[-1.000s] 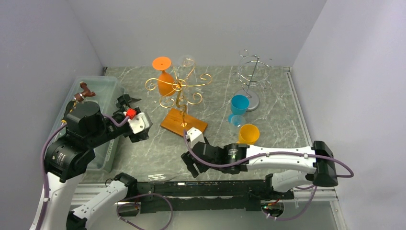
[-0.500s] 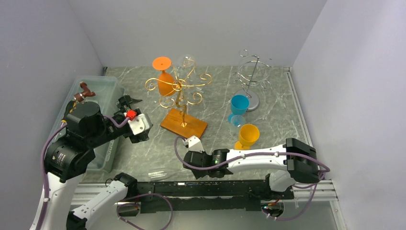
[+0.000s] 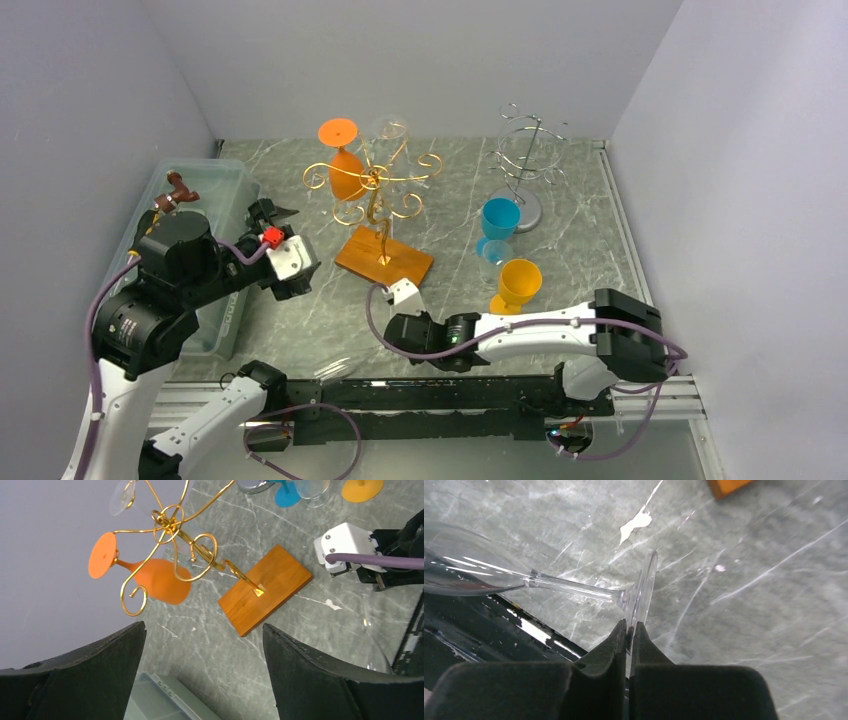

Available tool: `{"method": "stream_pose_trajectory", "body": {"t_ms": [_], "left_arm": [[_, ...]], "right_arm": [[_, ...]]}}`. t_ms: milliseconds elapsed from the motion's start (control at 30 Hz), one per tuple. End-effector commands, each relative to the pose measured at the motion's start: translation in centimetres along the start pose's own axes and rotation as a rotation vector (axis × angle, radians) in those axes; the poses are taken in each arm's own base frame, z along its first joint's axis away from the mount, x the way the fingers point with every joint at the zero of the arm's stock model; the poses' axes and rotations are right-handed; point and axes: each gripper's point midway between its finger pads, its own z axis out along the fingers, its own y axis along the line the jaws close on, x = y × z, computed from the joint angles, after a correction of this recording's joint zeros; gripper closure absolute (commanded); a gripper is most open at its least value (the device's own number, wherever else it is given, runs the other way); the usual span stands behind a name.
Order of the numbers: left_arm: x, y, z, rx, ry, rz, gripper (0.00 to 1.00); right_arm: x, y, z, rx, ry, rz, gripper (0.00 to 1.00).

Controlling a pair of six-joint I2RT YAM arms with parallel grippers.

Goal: Place the wine glass upside down on the wine glass rack
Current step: Pick up the wine glass at the center of the board.

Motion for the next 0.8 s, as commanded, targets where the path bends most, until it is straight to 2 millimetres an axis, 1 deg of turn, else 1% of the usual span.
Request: {"method": "stream_pose_trajectory", "body": {"t_ms": [0, 100, 200, 267, 300, 400, 467, 533, 633, 767], "left_arm": [[-1.2, -0.9, 0.0, 0.052, -0.034, -0.129, 0.07], [-1.2, -2.6, 0.6, 0.136, -0.026, -0.267, 0.03], [-1.1, -4.6, 1.3, 0.242, -0.013, -0.369, 0.01], [-1.0, -5.8, 1.6, 0.314, -0.017, -0.369, 0.01], [-1.0, -6.1, 1.7, 0.334, -0.026, -0.351, 0.0], [-1.3, -5.9, 2.2, 0.352, -0.086, -0.228, 0.01], [-1.5, -6.0, 2.6, 0.381, -0.126, -0.12, 0.01], [-1.8, -6.6, 2.8, 0.446, -0.153, -0.07, 0.05], [-3.3, -7.2, 2.9, 0.542, -0.217, -0.061, 0.08], [-4.7, -7.1, 3.3, 0.58, -0.284, -0.08, 0.09]], "right_arm": [[-5.4, -1.4, -3.9, 0.019, -0.19, -0.121, 1.0], [-9.3, -2.5, -7.8, 0.027, -0.309, -0.217, 1.0], [-11.6, -2.9, -11.2, -0.008, -0.392, -0.308, 1.0], [-12.6, -3.0, -13.0, -0.047, -0.435, -0.362, 1.0], [-13.0, -3.0, -13.8, -0.063, -0.451, -0.388, 1.0], [-14.3, -2.8, -16.1, -0.107, -0.499, -0.484, 1.0], [-15.1, -2.4, -17.1, -0.128, -0.518, -0.569, 1.0], [-16.1, -1.7, -18.2, -0.148, -0.532, -0.638, 1.0], [-17.3, -0.2, -19.2, -0.192, -0.543, -0.715, 1.0], [-18.9, 1.6, -19.8, -0.226, -0.559, -0.777, 1.0]]}}
